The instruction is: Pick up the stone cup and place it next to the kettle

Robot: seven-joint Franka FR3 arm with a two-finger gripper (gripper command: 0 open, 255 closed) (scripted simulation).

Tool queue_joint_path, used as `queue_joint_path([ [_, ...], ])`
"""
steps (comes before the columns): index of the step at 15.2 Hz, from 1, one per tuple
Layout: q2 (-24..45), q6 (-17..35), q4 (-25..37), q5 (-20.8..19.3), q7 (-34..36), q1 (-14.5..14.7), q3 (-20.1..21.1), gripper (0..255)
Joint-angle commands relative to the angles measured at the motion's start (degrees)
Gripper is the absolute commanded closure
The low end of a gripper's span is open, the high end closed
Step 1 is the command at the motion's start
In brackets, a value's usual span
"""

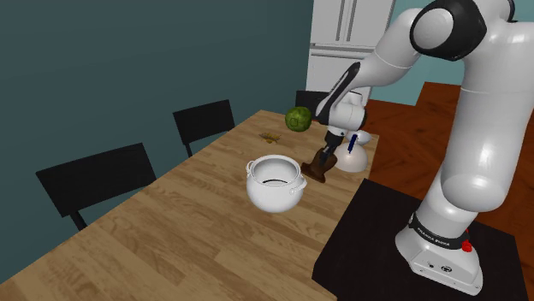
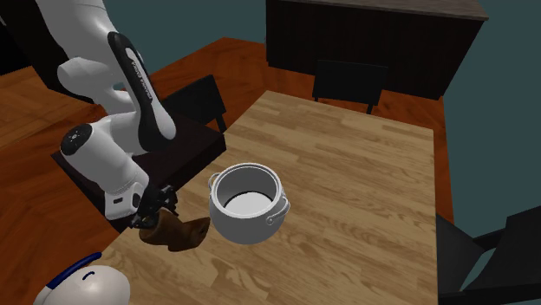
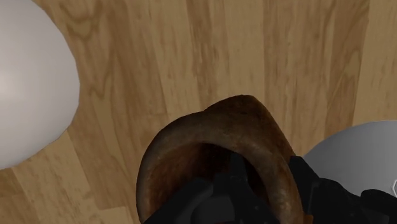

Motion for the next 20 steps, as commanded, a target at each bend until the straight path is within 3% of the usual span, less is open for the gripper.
queue_joint_path([
  [1, 0.3, -2.9, -0.1, -0.3, 0.1, 0.3, 0.6, 255],
  [4, 0.3, -2.9, -0.1, -0.4, 0.1, 0.2, 0.7, 255],
  [5, -0.1, -2.8, -0.5, -0.5, 0.3, 0.3, 0.7, 0],
  [10, 0.3, -2.9, -0.1, -0.4, 0.1, 0.2, 0.7, 0],
  [14, -7.7, -7.9, -1.2, -11.0, 7.5, 0.8, -3.3, 0],
  [20, -7.8, -7.9, -1.2, -11.0, 7.5, 0.7, -3.2, 0],
])
